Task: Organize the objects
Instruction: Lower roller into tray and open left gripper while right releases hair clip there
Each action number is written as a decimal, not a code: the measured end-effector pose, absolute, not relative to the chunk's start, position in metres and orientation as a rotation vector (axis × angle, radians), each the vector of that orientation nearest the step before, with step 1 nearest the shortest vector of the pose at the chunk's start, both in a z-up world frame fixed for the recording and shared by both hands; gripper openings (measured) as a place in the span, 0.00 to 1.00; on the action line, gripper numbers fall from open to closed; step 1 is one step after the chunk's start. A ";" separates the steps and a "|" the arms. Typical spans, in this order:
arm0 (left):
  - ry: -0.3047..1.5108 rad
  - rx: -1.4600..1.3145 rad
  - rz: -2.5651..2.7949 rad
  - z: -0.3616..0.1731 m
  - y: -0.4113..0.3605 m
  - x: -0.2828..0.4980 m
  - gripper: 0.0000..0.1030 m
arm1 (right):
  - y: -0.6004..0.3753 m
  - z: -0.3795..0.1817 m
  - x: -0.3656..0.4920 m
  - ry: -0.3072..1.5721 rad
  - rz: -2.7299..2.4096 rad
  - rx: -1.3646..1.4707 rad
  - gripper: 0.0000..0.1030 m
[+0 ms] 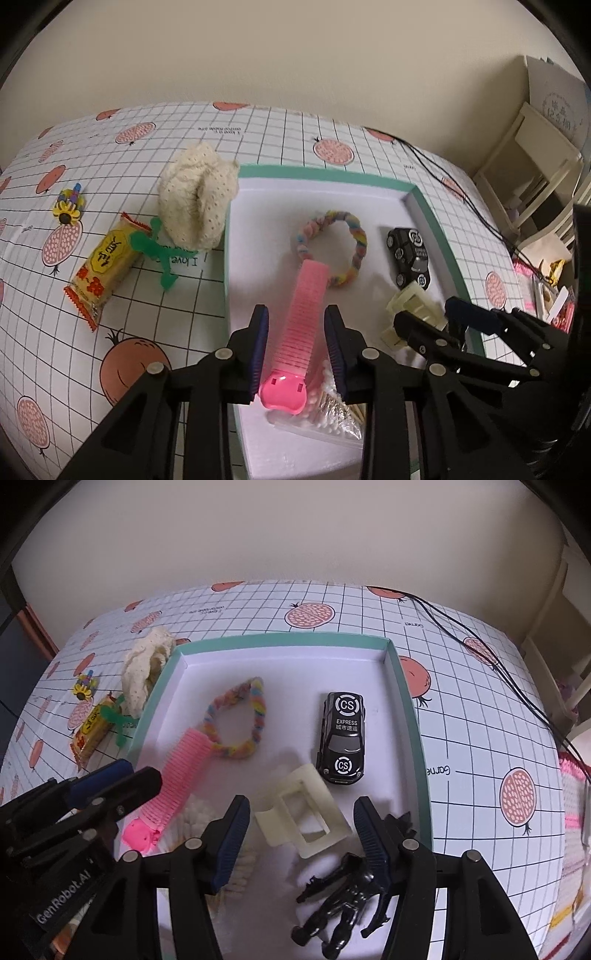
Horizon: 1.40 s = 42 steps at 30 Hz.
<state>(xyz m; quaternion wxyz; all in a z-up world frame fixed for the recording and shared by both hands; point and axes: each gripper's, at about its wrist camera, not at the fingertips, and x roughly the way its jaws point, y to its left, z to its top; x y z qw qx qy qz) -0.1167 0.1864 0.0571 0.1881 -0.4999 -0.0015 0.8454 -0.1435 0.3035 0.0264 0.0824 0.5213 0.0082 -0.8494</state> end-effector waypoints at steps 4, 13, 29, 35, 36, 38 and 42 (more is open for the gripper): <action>-0.026 -1.386 2.420 0.062 0.180 -0.117 0.31 | 0.303 0.029 -0.143 0.023 -2.544 1.553 0.61; -0.100 -1.414 2.470 0.061 0.159 -0.122 0.31 | 0.300 0.030 -0.142 0.028 -2.552 1.542 0.61; -0.139 -1.481 2.551 0.054 0.129 -0.129 0.53 | 0.296 0.033 -0.141 -0.003 -2.577 1.496 0.73; -0.128 -1.497 2.577 0.053 0.123 -0.131 0.69 | 0.294 0.034 -0.141 -0.003 -2.584 1.485 0.86; -0.127 -1.498 2.583 0.053 0.122 -0.132 0.69 | 0.293 0.034 -0.141 -0.001 -2.589 1.485 0.91; -0.122 -1.500 2.587 0.053 0.120 -0.132 0.72 | 0.293 0.034 -0.141 -0.009 -2.591 1.481 0.95; -0.135 -1.511 2.594 0.053 0.115 -0.133 0.82 | 0.291 0.034 -0.141 -0.001 -2.598 1.472 1.00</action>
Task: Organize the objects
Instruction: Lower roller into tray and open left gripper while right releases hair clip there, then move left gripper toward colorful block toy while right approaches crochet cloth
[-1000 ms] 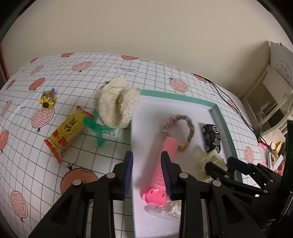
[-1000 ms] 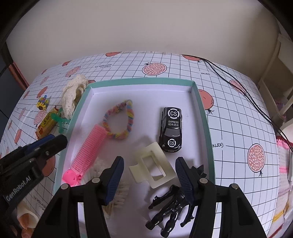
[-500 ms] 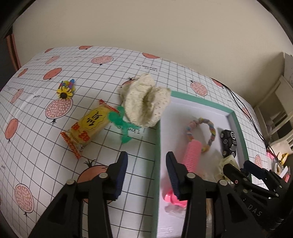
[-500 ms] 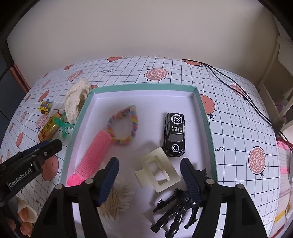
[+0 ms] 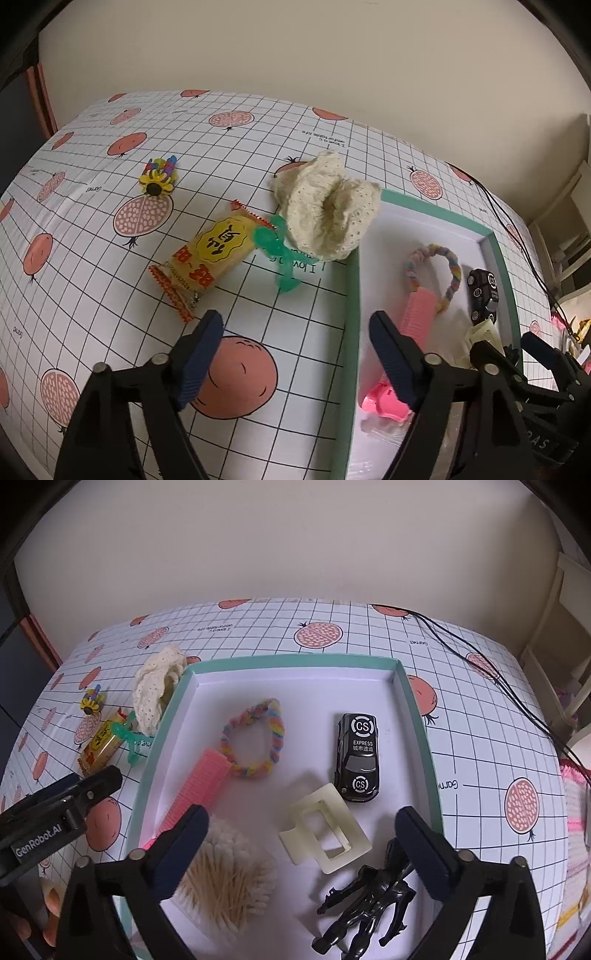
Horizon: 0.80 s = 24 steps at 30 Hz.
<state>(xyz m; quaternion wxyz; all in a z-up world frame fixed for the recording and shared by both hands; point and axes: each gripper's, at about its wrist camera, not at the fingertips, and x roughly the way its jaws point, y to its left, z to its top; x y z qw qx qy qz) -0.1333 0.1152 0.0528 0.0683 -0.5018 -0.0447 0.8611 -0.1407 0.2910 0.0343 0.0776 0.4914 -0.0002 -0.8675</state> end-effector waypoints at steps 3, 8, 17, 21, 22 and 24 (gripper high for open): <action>-0.154 -1.509 2.615 0.054 0.110 -0.134 0.92 | 0.291 0.034 -0.142 0.001 -2.604 1.471 1.00; -0.169 -1.515 2.617 0.052 0.105 -0.135 1.00 | 0.290 0.035 -0.141 0.005 -2.618 1.469 1.00; -0.177 -1.500 2.638 0.056 0.099 -0.136 1.00 | 0.286 0.034 -0.141 0.010 -2.613 1.477 1.00; -0.179 -1.499 2.640 0.056 0.097 -0.137 1.00 | 0.285 0.034 -0.141 0.010 -2.615 1.475 1.00; -0.181 -1.499 2.641 0.057 0.095 -0.137 1.00 | 0.284 0.034 -0.141 0.010 -2.615 1.475 1.00; -0.188 -1.502 2.640 0.057 0.092 -0.138 1.00 | 0.283 0.034 -0.141 0.006 -2.609 1.476 1.00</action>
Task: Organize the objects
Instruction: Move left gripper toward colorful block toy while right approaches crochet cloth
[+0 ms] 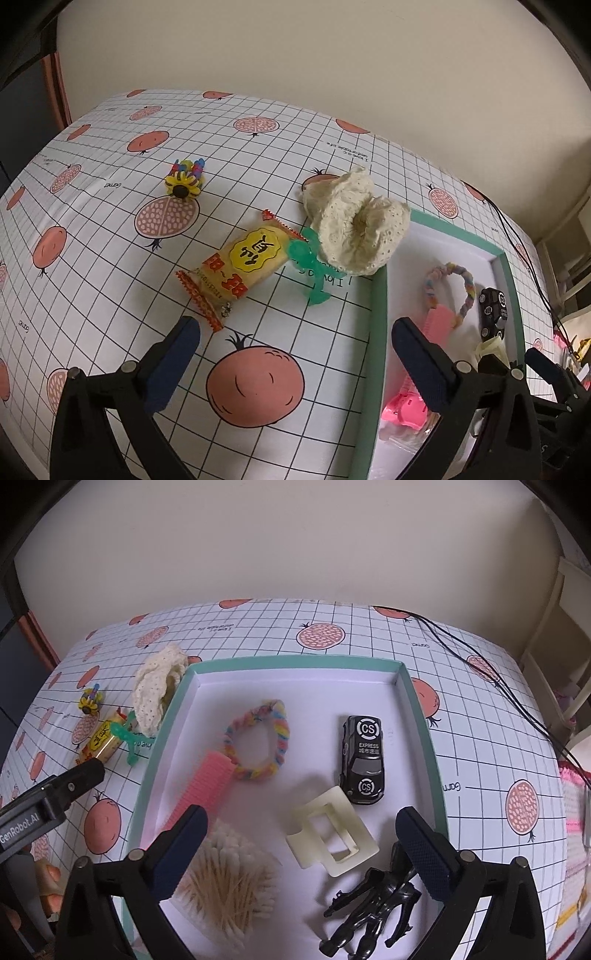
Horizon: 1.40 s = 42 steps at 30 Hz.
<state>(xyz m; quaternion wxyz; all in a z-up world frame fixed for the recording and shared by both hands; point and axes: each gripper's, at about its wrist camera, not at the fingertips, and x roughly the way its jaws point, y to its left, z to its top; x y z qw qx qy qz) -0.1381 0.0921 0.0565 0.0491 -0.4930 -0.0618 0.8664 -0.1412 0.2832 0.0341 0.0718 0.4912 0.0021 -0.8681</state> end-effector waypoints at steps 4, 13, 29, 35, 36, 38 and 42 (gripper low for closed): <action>-0.211 -1.509 2.644 0.057 0.084 -0.141 1.00 | 0.279 0.035 -0.140 0.006 -2.608 1.474 1.00; -0.290 -1.506 2.667 0.059 0.060 -0.147 1.00 | 0.266 0.037 -0.143 -0.008 -2.602 1.449 1.00; -0.471 -1.540 2.729 0.057 -0.012 -0.157 1.00 | 0.204 0.044 -0.147 0.014 -2.551 1.359 0.98; -0.507 -1.543 2.747 0.055 -0.030 -0.160 1.00 | 0.186 0.041 -0.150 0.002 -2.535 1.353 0.94; -0.510 -1.544 2.749 0.055 -0.033 -0.161 1.00 | 0.183 0.040 -0.151 -0.003 -2.533 1.353 0.92; -0.518 -1.549 2.753 0.053 -0.037 -0.162 1.00 | 0.179 0.039 -0.151 -0.008 -2.530 1.356 0.90; -0.539 -1.556 2.768 0.050 -0.045 -0.165 1.00 | 0.170 0.037 -0.153 -0.003 -2.526 1.355 0.85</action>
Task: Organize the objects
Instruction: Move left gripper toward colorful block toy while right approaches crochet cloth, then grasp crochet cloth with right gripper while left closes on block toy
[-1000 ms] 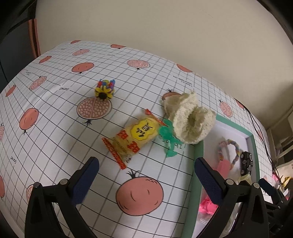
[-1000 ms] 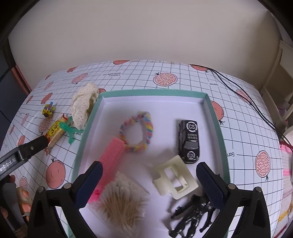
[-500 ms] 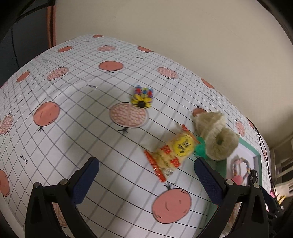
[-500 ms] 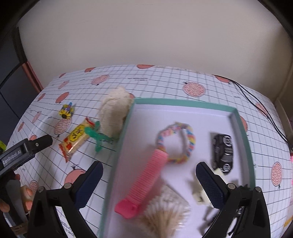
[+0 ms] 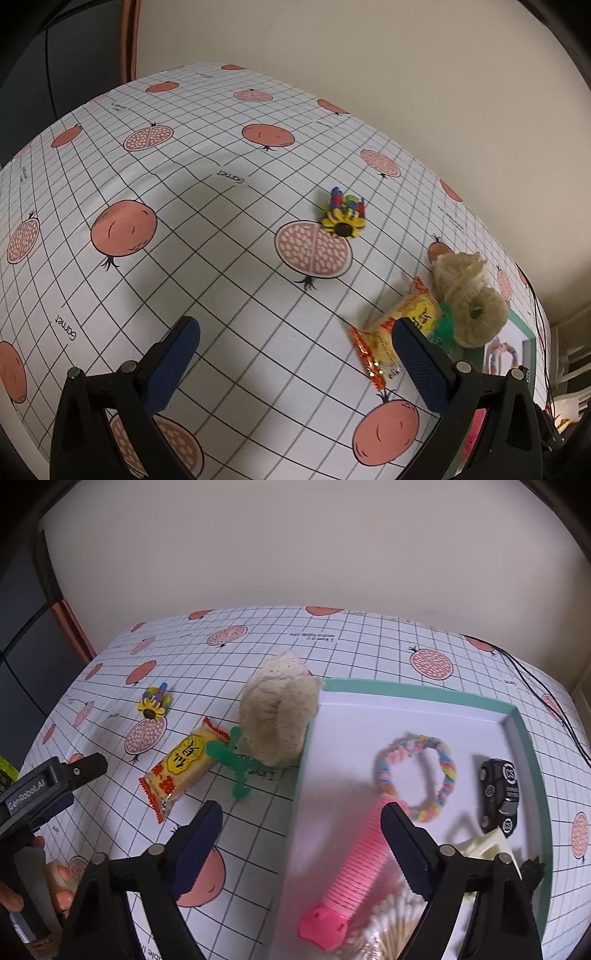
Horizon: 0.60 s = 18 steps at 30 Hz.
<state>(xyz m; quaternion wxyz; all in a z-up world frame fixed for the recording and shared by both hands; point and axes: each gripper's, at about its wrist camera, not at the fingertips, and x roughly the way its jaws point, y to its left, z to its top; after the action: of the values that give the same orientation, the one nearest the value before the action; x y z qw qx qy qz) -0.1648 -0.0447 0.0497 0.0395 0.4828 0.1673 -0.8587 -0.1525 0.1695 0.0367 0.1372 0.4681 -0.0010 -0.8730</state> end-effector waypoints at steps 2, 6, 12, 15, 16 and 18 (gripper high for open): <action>0.508 1.467 -2.626 0.049 -0.048 -0.166 1.00 | 0.167 0.037 -0.154 -0.009 -2.522 1.351 0.82; 0.511 1.448 -2.633 0.050 -0.052 -0.169 1.00 | 0.165 0.037 -0.157 -0.026 -2.527 1.349 0.77; 0.523 1.451 -2.643 0.051 -0.051 -0.177 1.00 | 0.165 0.043 -0.163 -0.058 -2.549 1.336 0.74; 0.549 1.452 -2.662 0.052 -0.047 -0.182 1.00 | 0.164 0.046 -0.167 -0.063 -2.557 1.332 0.74; 0.568 1.458 -2.664 0.051 -0.046 -0.182 1.00 | 0.164 0.048 -0.167 -0.056 -2.560 1.322 0.73; 0.611 1.466 -2.660 0.048 -0.047 -0.186 1.00 | 0.165 0.053 -0.169 -0.064 -2.570 1.297 0.71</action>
<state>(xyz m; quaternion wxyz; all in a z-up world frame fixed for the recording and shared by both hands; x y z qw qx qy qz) -0.1855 -0.0468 0.0483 0.0220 0.4730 0.1971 -0.8584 -0.1685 0.1652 0.0531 0.1307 0.4467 -0.0220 -0.8848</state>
